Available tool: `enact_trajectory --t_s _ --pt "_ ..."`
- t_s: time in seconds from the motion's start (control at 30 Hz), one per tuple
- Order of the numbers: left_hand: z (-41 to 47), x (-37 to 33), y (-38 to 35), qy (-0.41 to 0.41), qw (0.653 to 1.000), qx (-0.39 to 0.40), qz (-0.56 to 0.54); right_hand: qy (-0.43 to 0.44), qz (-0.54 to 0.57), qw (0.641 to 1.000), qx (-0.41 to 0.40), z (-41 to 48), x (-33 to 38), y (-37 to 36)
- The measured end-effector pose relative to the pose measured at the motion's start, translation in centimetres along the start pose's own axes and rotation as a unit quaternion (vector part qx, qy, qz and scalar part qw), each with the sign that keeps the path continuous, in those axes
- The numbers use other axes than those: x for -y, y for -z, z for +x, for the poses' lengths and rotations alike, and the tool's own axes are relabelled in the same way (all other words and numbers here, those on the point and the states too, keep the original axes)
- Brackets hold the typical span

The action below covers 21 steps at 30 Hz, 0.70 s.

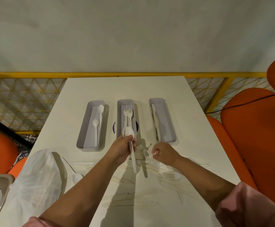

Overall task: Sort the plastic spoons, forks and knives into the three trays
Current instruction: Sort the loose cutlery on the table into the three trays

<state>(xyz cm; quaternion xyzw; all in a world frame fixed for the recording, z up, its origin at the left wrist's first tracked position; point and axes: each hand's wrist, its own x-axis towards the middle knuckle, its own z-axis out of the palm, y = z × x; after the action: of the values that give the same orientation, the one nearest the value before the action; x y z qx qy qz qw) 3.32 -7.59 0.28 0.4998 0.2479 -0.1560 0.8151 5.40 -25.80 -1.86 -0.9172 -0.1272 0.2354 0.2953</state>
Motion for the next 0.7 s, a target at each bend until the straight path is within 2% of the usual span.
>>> enact_trajectory --t_s 0.1,0.17,0.3,0.53,0.63,0.7 --pt "0.0 0.1 0.0 -0.004 1.0 0.001 -0.003 -0.046 -0.098 0.993 0.043 -0.4 -0.7 -0.4" --pt "0.0 0.0 -0.1 -0.004 1.0 0.0 -0.004 -0.045 -0.16 0.984 0.058 -0.6 -0.6 -0.5" --pt "-0.2 -0.2 0.0 -0.008 1.0 0.008 0.021 -0.042 -0.195 0.977 0.074 -0.5 -0.5 -0.4" --pt "0.2 -0.1 0.6 -0.031 0.996 0.03 0.075 -0.011 -0.135 0.988 0.075 0.3 -0.5 -0.2" --pt "0.5 -0.2 0.9 -0.055 0.993 0.027 0.099 0.035 -0.056 0.995 0.073 0.3 1.0 1.1" --pt "0.6 -0.3 0.8 -0.069 0.992 0.023 0.102 0.065 0.02 0.997 0.042 0.2 2.7 2.1"
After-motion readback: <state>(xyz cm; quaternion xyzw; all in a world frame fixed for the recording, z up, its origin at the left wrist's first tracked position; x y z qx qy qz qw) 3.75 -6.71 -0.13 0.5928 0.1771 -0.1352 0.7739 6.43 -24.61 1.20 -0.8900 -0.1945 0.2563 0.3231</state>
